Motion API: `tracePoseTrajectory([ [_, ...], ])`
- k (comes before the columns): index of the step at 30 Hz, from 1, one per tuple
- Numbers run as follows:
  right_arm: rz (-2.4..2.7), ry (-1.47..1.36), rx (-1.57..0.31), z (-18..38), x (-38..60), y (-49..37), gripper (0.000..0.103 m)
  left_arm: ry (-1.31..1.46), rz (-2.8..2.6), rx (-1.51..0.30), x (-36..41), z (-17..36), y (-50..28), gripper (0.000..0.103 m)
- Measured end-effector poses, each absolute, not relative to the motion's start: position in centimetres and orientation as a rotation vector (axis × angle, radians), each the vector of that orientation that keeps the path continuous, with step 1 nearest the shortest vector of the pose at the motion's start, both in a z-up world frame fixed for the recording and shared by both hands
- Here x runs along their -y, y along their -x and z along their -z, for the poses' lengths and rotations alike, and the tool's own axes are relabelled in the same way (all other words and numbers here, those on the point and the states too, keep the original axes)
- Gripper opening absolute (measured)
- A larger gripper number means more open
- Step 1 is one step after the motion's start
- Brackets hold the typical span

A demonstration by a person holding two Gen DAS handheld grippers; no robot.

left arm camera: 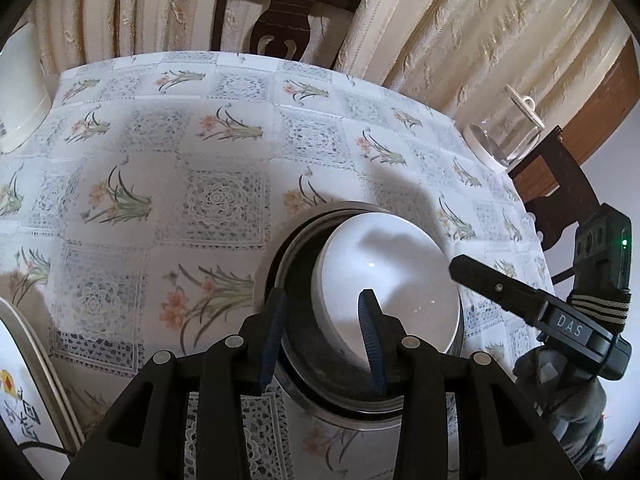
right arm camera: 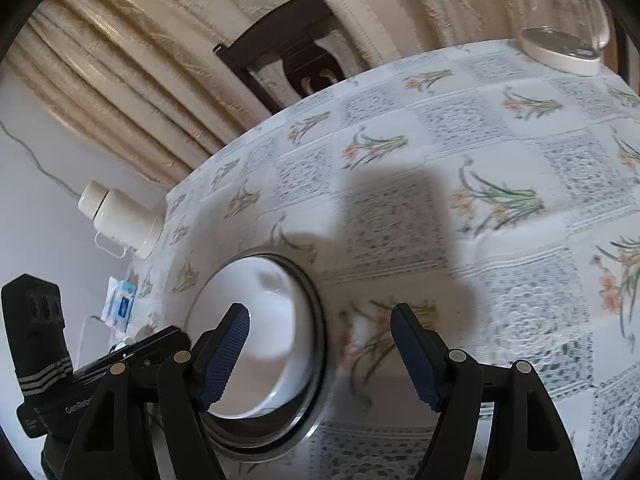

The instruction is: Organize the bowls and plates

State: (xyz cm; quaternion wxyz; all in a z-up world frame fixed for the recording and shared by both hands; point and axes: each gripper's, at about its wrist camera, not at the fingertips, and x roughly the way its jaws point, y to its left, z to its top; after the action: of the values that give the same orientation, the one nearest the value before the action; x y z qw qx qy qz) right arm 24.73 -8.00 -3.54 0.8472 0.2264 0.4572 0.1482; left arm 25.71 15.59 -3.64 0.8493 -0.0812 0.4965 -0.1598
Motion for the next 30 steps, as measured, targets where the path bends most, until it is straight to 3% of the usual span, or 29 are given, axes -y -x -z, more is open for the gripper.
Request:
tracePoseTrajectory([
  [11, -0.262, -0.490, -0.973, 4.8, 9.5, -24.6, 0.076, 0.183, 0.329, -1.038, -15.9, 4.0, -25.6, 0.046],
  [30, -0.228, -0.485, -0.927, 3.9, 10.4, -24.7, 0.077, 0.192, 0.342, -1.041, -15.8, 4.0, -25.2, 0.048],
])
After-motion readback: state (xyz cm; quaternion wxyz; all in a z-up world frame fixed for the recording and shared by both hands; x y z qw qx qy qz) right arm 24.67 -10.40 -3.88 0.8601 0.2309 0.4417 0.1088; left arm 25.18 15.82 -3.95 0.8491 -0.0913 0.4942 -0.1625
